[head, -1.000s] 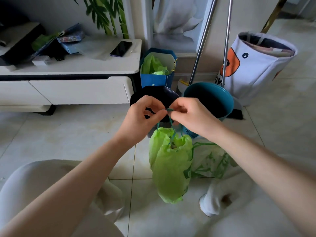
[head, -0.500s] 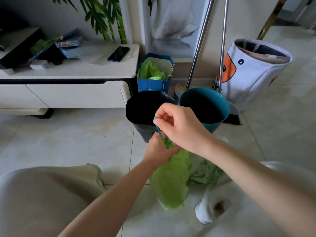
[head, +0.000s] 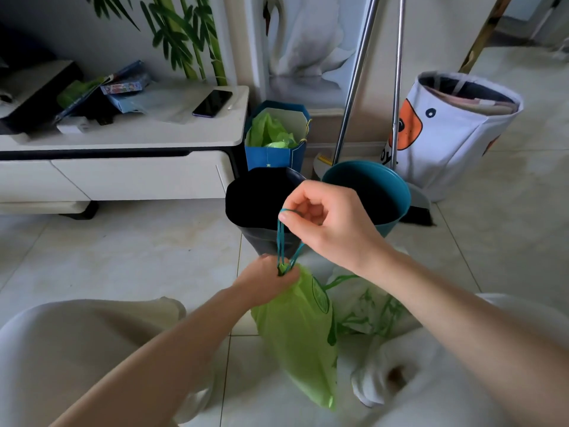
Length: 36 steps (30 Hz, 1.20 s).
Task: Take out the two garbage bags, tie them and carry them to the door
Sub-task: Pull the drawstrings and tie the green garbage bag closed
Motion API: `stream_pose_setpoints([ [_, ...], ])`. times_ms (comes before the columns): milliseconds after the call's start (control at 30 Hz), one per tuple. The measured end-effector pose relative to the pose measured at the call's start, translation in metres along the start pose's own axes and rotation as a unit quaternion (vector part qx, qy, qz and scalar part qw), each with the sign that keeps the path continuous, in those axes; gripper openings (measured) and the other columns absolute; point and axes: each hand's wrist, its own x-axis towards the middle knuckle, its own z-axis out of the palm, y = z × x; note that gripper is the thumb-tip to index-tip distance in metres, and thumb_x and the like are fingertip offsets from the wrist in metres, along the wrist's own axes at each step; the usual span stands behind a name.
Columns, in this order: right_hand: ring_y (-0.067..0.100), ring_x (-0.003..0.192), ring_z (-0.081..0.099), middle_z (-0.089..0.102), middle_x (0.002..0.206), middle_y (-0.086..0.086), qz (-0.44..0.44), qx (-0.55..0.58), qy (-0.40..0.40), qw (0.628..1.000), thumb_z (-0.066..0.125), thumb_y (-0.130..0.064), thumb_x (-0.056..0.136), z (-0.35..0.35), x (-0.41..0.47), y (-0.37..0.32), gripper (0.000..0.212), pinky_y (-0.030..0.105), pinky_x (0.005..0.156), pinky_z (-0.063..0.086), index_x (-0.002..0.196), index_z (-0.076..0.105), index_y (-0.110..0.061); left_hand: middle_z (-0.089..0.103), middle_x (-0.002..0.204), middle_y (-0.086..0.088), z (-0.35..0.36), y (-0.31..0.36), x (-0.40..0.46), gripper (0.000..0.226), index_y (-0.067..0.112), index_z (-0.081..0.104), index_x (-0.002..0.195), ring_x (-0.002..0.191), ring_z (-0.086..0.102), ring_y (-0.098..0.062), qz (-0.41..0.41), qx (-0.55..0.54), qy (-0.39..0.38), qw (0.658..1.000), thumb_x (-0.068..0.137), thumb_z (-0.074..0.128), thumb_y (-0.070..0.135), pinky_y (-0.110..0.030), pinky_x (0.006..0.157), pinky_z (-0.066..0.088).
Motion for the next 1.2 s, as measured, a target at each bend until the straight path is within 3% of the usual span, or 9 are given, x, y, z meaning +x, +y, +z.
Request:
stream_pose_setpoints([
  [100, 0.014, 0.057, 0.060, 0.064, 0.063, 0.001, -0.009, -0.016, -0.023, 1.000, 0.066, -0.009, 0.084, 0.003, -0.001, -0.001, 0.006, 0.030, 0.057, 0.051, 0.078, 0.064, -0.007, 0.060, 0.089, 0.018, -0.020, -0.006, -0.005, 0.018, 0.043, 0.058, 0.094, 0.070, 0.054, 0.000, 0.060, 0.043, -0.050, 0.996, 0.083, 0.055, 0.056, -0.026, 0.065, 0.047],
  [167, 0.016, 0.057, 0.062, 0.065, 0.066, 0.002, -0.004, -0.015, -0.015, 1.000, 0.065, -0.010, 0.085, 0.003, 0.002, -0.001, 0.007, 0.032, 0.059, 0.053, 0.080, 0.064, -0.006, 0.054, 0.116, 0.026, -0.033, -0.003, -0.011, 0.047, 0.051, 0.046, 0.121, 0.095, 0.051, 0.004, 0.089, 0.058, -0.022, 0.994, 0.078, 0.061, 0.060, -0.019, 0.082, 0.043],
  [267, 0.015, 0.051, 0.062, 0.063, 0.063, 0.002, 0.022, 0.024, 0.008, 0.999, 0.062, -0.010, 0.088, 0.002, 0.007, -0.002, 0.008, 0.027, 0.055, 0.052, 0.082, 0.061, -0.004, 0.060, 0.098, 0.039, -0.036, 0.006, -0.022, 0.043, 0.053, 0.051, 0.104, 0.092, 0.054, 0.019, 0.101, -0.045, 0.058, 0.992, 0.066, 0.071, 0.059, -0.001, 0.070, 0.042],
  [367, 0.014, 0.047, 0.056, 0.060, 0.061, 0.004, 0.044, 0.086, 0.024, 0.995, 0.060, -0.008, 0.090, 0.005, 0.011, -0.007, 0.009, 0.027, 0.051, 0.049, 0.085, 0.060, -0.002, 0.068, 0.083, 0.012, -0.017, 0.010, -0.032, 0.041, 0.041, 0.057, 0.089, 0.071, 0.063, -0.001, 0.061, -0.074, 0.034, 0.995, 0.057, 0.073, 0.062, -0.017, 0.059, 0.054],
  [567, 0.010, 0.050, 0.049, 0.056, 0.058, -0.006, 0.054, 0.146, 0.065, 0.986, 0.064, -0.012, 0.086, 0.007, 0.012, -0.011, 0.009, 0.026, 0.050, 0.043, 0.077, 0.062, -0.009, 0.045, 0.045, 0.012, 0.014, -0.016, -0.029, 0.039, 0.023, 0.041, 0.056, 0.039, 0.037, -0.007, 0.019, -0.095, 0.127, 0.987, 0.079, 0.057, 0.052, -0.023, 0.041, 0.032],
  [767, 0.010, 0.050, 0.046, 0.052, 0.055, -0.009, 0.068, 0.097, 0.068, 0.991, 0.063, -0.008, 0.086, 0.012, 0.014, -0.008, 0.011, 0.025, 0.051, 0.043, 0.076, 0.059, -0.010, 0.048, 0.063, 0.003, 0.000, -0.016, -0.015, 0.038, 0.020, 0.045, 0.070, 0.048, 0.041, -0.009, -0.035, 0.002, 0.010, 0.999, 0.088, 0.054, 0.051, -0.021, 0.041, 0.037],
  [900, 0.018, 0.043, 0.047, 0.052, 0.049, -0.002, 0.076, 0.142, 0.039, 0.986, 0.060, -0.010, 0.088, 0.013, 0.015, -0.006, 0.010, 0.037, 0.048, 0.048, 0.081, 0.059, -0.003, 0.063, 0.107, 0.011, -0.022, -0.003, -0.018, 0.040, 0.030, 0.059, 0.117, 0.086, 0.057, 0.006, 0.026, -0.029, 0.025, 0.999, 0.084, 0.060, 0.053, -0.014, 0.073, 0.048],
  [967, 0.020, 0.045, 0.051, 0.055, 0.051, 0.000, 0.063, 0.151, 0.036, 0.986, 0.060, -0.011, 0.089, 0.013, 0.016, -0.007, 0.010, 0.041, 0.054, 0.051, 0.083, 0.060, -0.002, 0.065, 0.106, 0.014, -0.032, 0.005, -0.023, 0.034, 0.027, 0.063, 0.115, 0.084, 0.055, 0.017, 0.070, -0.038, 0.083, 0.993, 0.086, 0.062, 0.045, -0.004, 0.067, 0.042],
  [1200, 0.020, 0.049, 0.050, 0.055, 0.055, 0.005, 0.076, 0.237, 0.085, 0.965, 0.058, -0.004, 0.090, -0.001, 0.024, -0.010, 0.009, 0.027, 0.055, 0.052, 0.082, 0.060, -0.002, 0.072, 0.080, 0.017, -0.046, 0.012, -0.034, 0.011, 0.028, 0.075, 0.086, 0.084, 0.065, 0.000, 0.091, -0.136, 0.218, 0.962, 0.076, 0.078, 0.025, -0.005, 0.073, 0.045],
])
